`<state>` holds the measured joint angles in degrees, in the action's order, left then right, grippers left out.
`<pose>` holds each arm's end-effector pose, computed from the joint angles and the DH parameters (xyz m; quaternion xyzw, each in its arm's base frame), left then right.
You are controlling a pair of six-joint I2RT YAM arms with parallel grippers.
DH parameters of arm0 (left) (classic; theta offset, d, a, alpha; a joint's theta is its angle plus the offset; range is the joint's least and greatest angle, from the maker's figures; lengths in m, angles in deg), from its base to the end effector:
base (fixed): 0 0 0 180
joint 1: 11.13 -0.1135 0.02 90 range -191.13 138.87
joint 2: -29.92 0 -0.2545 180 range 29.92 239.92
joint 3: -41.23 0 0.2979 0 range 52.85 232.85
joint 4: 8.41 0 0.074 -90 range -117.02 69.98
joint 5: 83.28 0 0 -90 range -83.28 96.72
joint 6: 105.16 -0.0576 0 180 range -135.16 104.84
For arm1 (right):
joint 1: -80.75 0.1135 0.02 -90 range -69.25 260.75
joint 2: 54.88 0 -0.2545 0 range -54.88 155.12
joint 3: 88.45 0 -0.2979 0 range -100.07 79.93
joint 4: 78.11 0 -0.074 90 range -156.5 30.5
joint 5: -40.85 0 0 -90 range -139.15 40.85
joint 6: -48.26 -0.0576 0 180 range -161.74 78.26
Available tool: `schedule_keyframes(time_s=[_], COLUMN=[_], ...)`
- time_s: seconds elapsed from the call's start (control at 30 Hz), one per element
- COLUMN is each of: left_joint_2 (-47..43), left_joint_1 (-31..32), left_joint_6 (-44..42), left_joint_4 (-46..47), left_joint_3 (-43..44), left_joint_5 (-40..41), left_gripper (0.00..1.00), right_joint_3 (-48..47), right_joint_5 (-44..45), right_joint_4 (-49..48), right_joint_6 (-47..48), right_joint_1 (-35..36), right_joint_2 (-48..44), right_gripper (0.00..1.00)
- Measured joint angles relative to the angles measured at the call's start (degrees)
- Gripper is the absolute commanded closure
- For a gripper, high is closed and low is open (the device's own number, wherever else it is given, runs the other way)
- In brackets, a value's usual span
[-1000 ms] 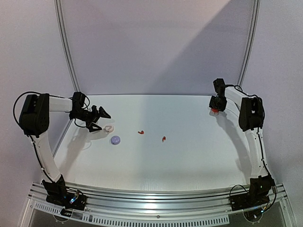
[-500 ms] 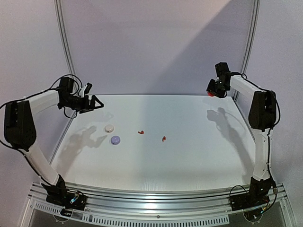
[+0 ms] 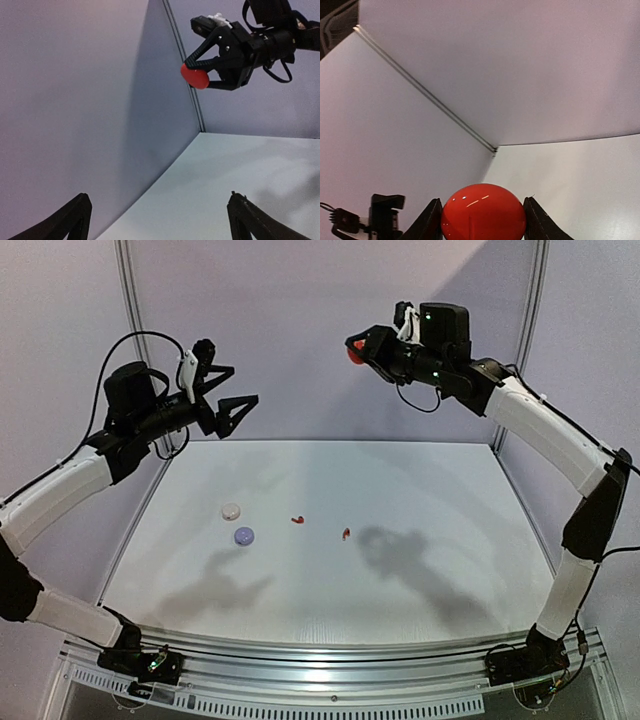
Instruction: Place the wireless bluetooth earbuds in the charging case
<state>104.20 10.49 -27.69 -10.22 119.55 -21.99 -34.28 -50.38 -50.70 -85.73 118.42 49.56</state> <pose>0.3362 -0.1630 0.3843 0.3680 0.5895 -0.2267 0.6824 0.3885 0.3015 0.4548 0.0338 0.7425 0.4434 0.5010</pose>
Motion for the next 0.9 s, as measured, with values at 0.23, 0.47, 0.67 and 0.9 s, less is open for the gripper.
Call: schedule_keyframes(time_s=[0.23,0.47,0.67,0.9], left_joint_2=[1.77,2.97,3.08,3.48], left_joint_1=[11.65,17.00,19.17,20.09], left_joint_6=[-0.96,0.39,1.14,0.28], left_joint_4=[18.14,29.20,31.56,31.50], left_joint_3=[-3.41,-4.44,-4.13,-3.02], left_joint_5=[5.70,11.19,16.83,22.62], left_gripper=[0.06,0.20,0.27,0.49], right_joint_3=[1.38,1.46,2.10,5.75], right_joint_5=[1.20,4.37,6.14,8.66], right_joint_4=[-12.83,-21.68,-26.47,-31.12], right_joint_6=[-3.80,-4.79,-4.37,-2.01], right_joint_1=[10.99,16.90,19.54,22.03], right_joint_2=[-1.11,-0.50,1.55,3.04], right_gripper=[0.76,0.77,0.77,0.77])
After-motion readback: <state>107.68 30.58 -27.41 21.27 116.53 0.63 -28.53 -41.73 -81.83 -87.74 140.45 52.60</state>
